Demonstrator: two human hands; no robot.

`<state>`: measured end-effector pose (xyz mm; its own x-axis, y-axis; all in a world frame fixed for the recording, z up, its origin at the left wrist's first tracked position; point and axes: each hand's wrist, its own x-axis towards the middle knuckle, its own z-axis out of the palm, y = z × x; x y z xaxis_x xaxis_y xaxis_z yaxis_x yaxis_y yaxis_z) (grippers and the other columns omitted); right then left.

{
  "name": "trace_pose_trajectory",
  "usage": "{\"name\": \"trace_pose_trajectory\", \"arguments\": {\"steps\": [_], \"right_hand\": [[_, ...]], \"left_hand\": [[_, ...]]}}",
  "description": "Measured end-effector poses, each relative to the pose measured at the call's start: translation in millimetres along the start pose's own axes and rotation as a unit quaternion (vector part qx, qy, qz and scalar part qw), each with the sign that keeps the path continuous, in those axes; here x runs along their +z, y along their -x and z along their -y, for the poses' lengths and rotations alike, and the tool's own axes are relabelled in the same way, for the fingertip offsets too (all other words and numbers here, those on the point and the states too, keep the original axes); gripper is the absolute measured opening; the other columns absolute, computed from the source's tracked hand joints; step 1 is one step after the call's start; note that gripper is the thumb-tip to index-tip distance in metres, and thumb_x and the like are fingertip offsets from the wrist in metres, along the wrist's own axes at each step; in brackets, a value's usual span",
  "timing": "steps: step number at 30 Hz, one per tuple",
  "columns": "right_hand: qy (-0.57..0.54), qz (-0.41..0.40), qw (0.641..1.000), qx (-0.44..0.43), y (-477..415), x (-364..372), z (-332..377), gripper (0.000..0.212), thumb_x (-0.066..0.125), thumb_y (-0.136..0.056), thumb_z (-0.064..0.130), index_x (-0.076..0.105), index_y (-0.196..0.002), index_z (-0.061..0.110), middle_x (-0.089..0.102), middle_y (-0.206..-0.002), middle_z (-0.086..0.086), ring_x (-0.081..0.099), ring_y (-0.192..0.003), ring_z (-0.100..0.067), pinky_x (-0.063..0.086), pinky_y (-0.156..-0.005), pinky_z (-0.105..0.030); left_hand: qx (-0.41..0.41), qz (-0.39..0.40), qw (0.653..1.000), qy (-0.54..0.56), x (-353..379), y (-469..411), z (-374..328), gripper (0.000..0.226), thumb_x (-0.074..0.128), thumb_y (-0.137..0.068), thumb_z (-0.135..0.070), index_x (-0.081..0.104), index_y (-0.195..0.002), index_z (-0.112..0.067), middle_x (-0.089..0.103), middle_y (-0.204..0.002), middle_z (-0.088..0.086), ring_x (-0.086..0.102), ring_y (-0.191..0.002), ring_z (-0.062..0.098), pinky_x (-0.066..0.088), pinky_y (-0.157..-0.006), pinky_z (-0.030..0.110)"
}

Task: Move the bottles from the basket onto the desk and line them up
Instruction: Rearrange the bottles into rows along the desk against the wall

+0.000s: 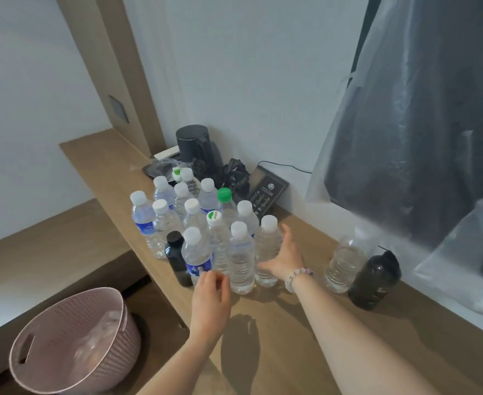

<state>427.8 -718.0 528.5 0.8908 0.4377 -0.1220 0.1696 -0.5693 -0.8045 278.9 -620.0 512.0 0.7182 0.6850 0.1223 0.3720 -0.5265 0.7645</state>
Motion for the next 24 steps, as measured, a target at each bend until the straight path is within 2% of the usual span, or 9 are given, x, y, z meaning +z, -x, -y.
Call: {"name": "trace_pose_trajectory", "arguments": {"steps": [1,4,8,11,14,16,19,21,24], "right_hand": [[-0.013,-0.009,1.0,-0.001,-2.2,5.3,-2.1,0.108,0.087,-0.057,0.022,0.023,-0.144,0.018,0.045,-0.138,-0.006,0.046,-0.126,-0.025,0.041,-0.1,-0.033],[-0.072,-0.056,0.996,0.008,-5.9,16.2,-2.1,0.093,0.087,-0.056,0.017,0.036,-0.134,0.022,0.057,-0.122,-0.001,0.056,-0.112,-0.022,0.043,-0.087,-0.026],[-0.125,-0.102,0.987,0.017,-12.0,20.6,1.9,0.093,0.084,-0.06,0.006,0.035,-0.139,0.016,0.054,-0.127,-0.004,0.052,-0.116,-0.023,0.036,-0.087,-0.021],[-0.143,-0.108,0.983,0.035,-13.3,21.7,1.8,0.091,0.082,-0.061,0.0,0.036,-0.137,0.016,0.053,-0.12,0.0,0.051,-0.114,-0.019,0.034,-0.087,-0.018],[-0.157,-0.1,0.98,0.069,-16.9,23.5,-1.7,0.075,0.082,-0.059,0.001,0.051,-0.124,0.02,0.061,-0.11,0.003,0.057,-0.106,-0.015,0.04,-0.086,-0.021],[-0.152,-0.087,0.981,0.078,-17.3,23.3,-1.3,0.067,0.084,-0.057,0.004,0.058,-0.118,0.017,0.065,-0.108,0.001,0.061,-0.104,-0.017,0.044,-0.085,-0.022],[-0.146,-0.088,0.982,0.077,-11.7,20.7,1.2,0.063,0.083,-0.059,0.003,0.058,-0.116,0.012,0.064,-0.104,0.002,0.057,-0.096,-0.012,0.041,-0.081,-0.02],[-0.148,-0.095,0.981,0.077,-5.7,18.6,3.0,0.059,0.082,-0.061,0.003,0.058,-0.114,0.015,0.059,-0.096,0.006,0.054,-0.091,-0.009,0.039,-0.079,-0.019],[-0.139,-0.104,0.982,0.078,0.8,18.3,-3.6,0.053,0.084,-0.059,0.009,0.061,-0.106,0.015,0.064,-0.092,0.007,0.06,-0.088,-0.011,0.042,-0.075,-0.02]], "left_hand": [[0.001,0.007,1.0,-0.003,-1.1,1.1,1.9,0.005,0.053,-0.093,-0.021,0.055,-0.093,-0.016,0.052,-0.09,-0.005,0.053,-0.087,0.014,0.037,-0.075,0.021],[0.017,0.037,0.999,-0.025,-5.3,5.1,8.5,0.031,0.057,-0.091,-0.028,0.051,-0.118,-0.015,0.049,-0.108,-0.011,0.05,-0.105,0.008,0.038,-0.09,0.018],[0.028,0.061,0.997,-0.029,-4.7,12.3,17.9,0.055,0.06,-0.088,-0.035,0.039,-0.135,-0.018,0.043,-0.131,-0.011,0.042,-0.125,0.006,0.03,-0.1,0.015],[0.022,0.075,0.996,-0.033,-3.5,15.3,21.5,0.063,0.06,-0.088,-0.039,0.031,-0.141,-0.019,0.038,-0.139,-0.01,0.035,-0.131,0.005,0.023,-0.102,0.011],[0.012,0.082,0.996,-0.021,-1.4,12.1,21.6,0.07,0.061,-0.087,-0.039,0.025,-0.144,-0.019,0.033,-0.145,-0.008,0.032,-0.134,0.006,0.024,-0.106,0.015],[0.008,0.073,0.997,-0.017,1.3,7.5,19.3,0.075,0.063,-0.085,-0.037,0.022,-0.145,-0.019,0.031,-0.147,-0.007,0.031,-0.135,0.007,0.027,-0.108,0.019],[0.016,0.067,0.998,-0.014,8.0,2.4,12.6,0.084,0.067,-0.083,-0.035,0.015,-0.147,-0.017,0.023,-0.151,-0.004,0.025,-0.139,0.011,0.028,-0.11,0.024],[0.018,0.068,0.997,-0.013,13.2,0.0,6.1,0.09,0.069,-0.082,-0.032,0.009,-0.148,-0.015,0.016,-0.153,-0.003,0.019,-0.142,0.013,0.022,-0.111,0.023],[-0.007,0.042,0.999,0.013,21.9,-4.6,-2.2,0.098,0.073,-0.079,-0.027,0.006,-0.148,-0.01,0.014,-0.154,0.003,0.014,-0.143,0.016,0.017,-0.113,0.025]]}}
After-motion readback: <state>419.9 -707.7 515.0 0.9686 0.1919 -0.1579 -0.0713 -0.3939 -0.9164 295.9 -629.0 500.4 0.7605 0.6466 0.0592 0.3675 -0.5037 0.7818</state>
